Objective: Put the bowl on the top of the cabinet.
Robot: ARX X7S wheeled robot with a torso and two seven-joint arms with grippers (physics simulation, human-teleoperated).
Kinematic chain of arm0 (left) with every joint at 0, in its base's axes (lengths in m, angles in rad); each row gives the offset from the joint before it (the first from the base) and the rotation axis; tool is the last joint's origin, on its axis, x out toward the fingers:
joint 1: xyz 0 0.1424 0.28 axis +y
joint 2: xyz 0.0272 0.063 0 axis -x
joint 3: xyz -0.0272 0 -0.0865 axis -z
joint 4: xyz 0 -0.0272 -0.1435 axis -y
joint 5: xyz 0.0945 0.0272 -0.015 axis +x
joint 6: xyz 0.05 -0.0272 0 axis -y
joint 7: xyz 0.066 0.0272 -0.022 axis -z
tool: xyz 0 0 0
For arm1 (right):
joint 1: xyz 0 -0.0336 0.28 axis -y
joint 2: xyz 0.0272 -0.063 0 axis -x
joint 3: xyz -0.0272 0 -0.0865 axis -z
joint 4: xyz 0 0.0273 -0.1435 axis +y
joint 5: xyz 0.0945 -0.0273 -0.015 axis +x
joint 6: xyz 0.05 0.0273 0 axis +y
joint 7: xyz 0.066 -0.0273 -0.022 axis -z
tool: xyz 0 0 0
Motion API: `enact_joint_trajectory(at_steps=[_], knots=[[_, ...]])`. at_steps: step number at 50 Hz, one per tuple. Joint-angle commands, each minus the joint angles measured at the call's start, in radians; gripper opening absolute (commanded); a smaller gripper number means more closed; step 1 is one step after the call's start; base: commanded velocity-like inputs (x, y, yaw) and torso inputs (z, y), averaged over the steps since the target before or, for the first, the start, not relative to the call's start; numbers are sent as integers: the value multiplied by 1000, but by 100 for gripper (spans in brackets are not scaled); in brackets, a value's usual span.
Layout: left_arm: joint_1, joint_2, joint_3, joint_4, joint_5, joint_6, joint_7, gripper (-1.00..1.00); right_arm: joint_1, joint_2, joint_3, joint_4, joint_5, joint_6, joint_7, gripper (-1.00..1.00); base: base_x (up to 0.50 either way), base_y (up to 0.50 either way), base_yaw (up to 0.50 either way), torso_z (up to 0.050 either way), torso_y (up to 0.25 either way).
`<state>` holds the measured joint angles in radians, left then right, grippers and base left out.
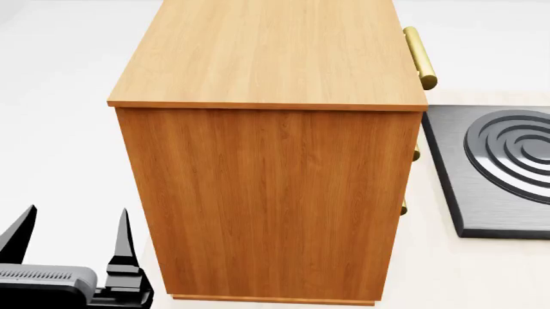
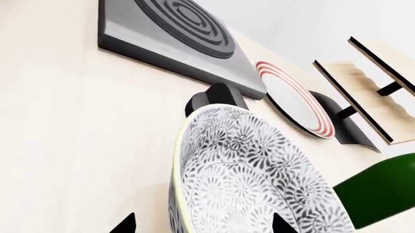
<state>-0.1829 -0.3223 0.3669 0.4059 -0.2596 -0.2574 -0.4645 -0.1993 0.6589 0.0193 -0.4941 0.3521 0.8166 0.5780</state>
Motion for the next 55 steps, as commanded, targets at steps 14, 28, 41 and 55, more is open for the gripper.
enact_joint_trajectory(at_steps=[14, 28, 41, 55], knots=[[0, -5, 5, -1, -3, 3, -6, 100, 2, -1, -7, 12, -3, -14, -4, 100, 0, 0, 0, 0, 0], [-1, -7, 8, -2, -6, 4, -10, 100, 7, -4, -11, 32, -5, -19, -7, 100, 0, 0, 0, 0, 0], [-2, -11, 11, -2, -7, 6, -12, 100, 9, -4, -9, 30, -2, -16, -5, 100, 0, 0, 0, 0, 0], [-4, -14, 13, 2, -10, 3, -17, 100, 11, -4, -11, 38, -4, -20, -6, 100, 0, 0, 0, 0, 0]])
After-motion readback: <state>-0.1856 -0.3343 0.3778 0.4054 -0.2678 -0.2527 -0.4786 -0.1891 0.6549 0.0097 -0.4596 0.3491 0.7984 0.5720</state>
